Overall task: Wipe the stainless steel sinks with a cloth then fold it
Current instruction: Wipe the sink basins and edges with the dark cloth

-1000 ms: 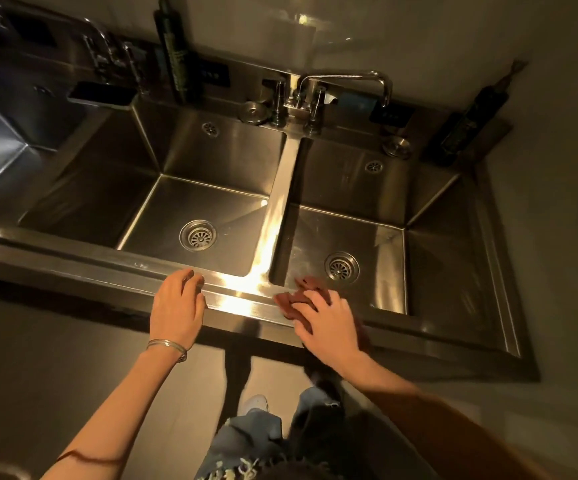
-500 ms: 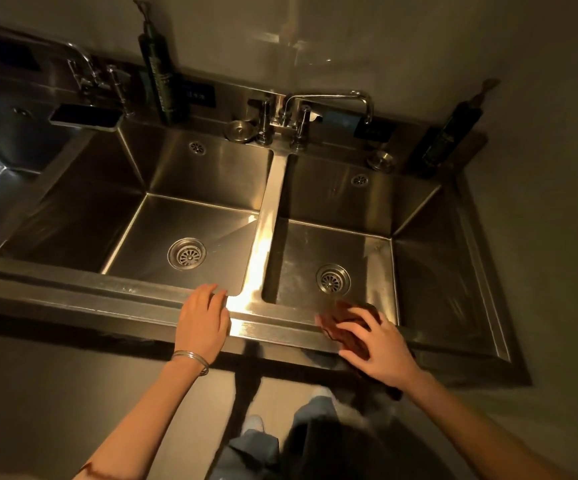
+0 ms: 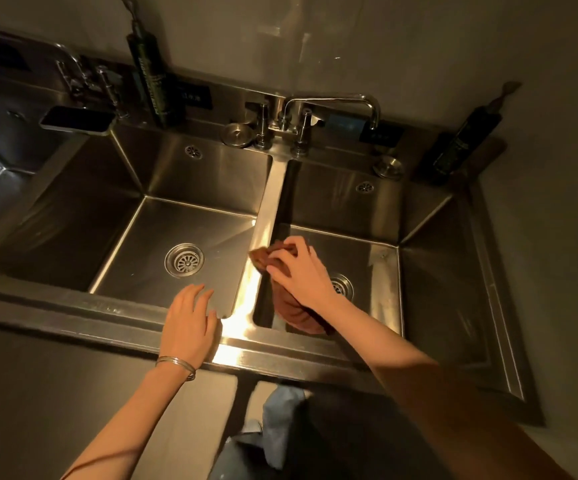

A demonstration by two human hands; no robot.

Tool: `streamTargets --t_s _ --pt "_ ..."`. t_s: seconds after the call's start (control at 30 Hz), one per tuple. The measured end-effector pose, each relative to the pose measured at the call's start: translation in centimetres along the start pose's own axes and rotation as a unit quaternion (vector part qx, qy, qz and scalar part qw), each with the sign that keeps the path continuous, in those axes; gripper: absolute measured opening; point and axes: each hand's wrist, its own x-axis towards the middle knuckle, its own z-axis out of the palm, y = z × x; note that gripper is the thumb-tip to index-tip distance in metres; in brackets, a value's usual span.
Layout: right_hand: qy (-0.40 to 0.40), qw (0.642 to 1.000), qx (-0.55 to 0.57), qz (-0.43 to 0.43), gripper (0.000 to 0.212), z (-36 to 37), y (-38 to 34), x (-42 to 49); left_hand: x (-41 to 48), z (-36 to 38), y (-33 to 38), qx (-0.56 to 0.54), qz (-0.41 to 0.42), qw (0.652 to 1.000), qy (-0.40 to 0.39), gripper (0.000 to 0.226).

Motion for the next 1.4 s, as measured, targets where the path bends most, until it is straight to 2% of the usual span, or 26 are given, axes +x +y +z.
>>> streamTargets --t_s 0.07,0.1,0.17,0.23,0.3,0.33,0.47,0.6,0.7,0.77,0.87,1.0,1.07,1.17,1.23,1.4 --pt "0.007 0.991 0.093 0.098 0.039 -0.1 -0.5 4.3 1.1 -0.1 1.0 0.011 -0.017 1.0 -0.009 0.055" --pt "-0.018 0.985 0.12 0.121 0.044 0.1 -0.7 6.0 1.7 -0.1 1.5 0.011 -0.031 0.999 -0.016 0.053" --pt "-0.102 0.988 0.079 0.084 0.059 0.9 -1.0 8.4 2.9 0.0 2.6 0.006 -0.056 0.998 -0.024 0.053" --pt "-0.17 0.984 -0.043 -0.015 0.068 2.0 -0.5 9.2 4.0 0.2 3.4 0.002 -0.061 0.998 -0.03 0.056" --pt "-0.148 0.98 -0.113 -0.071 0.067 2.8 0.9 10.3 5.2 0.5 4.2 0.0 -0.055 0.998 -0.025 0.059" --pt "-0.126 0.982 -0.124 -0.07 0.065 2.9 1.7 11.3 5.7 0.7 4.7 -0.003 -0.057 0.998 -0.026 0.06" --pt "-0.097 0.985 -0.141 -0.011 0.064 2.0 4.7 17.7 7.4 1.3 6.3 -0.015 -0.073 0.997 -0.027 0.059" --pt "-0.105 0.989 -0.072 0.071 0.063 0.4 8.0 23.7 9.1 1.6 7.3 -0.029 -0.096 0.995 -0.017 0.046" --pt "-0.085 0.989 -0.076 0.09 0.065 -0.1 8.1 25.3 10.4 1.7 7.7 -0.023 -0.089 0.996 -0.012 0.048" --pt "-0.115 0.988 -0.045 0.089 0.077 -0.4 7.5 24.3 11.1 1.9 8.0 -0.029 -0.087 0.996 -0.015 0.049" --pt "-0.187 0.981 -0.034 0.041 0.095 -0.5 7.4 20.9 12.4 2.3 8.6 -0.042 -0.085 0.995 -0.023 0.056" --pt "-0.146 0.986 -0.079 -0.003 0.071 -0.7 8.3 19.9 13.8 2.6 9.2 -0.042 -0.084 0.994 -0.055 0.07" --pt "-0.099 0.991 -0.09 -0.008 0.06 -1.3 8.6 21.5 14.3 2.6 8.9 -0.029 -0.053 0.997 -0.054 0.072" --pt "0.011 0.996 -0.076 0.055 0.049 -2.6 9.0 25.2 14.8 2.7 8.2 -0.031 -0.029 0.997 -0.072 0.074" --pt "0.01 0.989 -0.118 0.088 0.046 -2.5 8.8 27.4 14.9 2.9 7.9 -0.04 -0.025 0.996 -0.074 0.076" --pt "-0.043 0.972 -0.21 0.098 0.048 -0.7 7.5 29.6 14.9 3.3 7.3 -0.031 -0.006 0.997 -0.067 0.072"
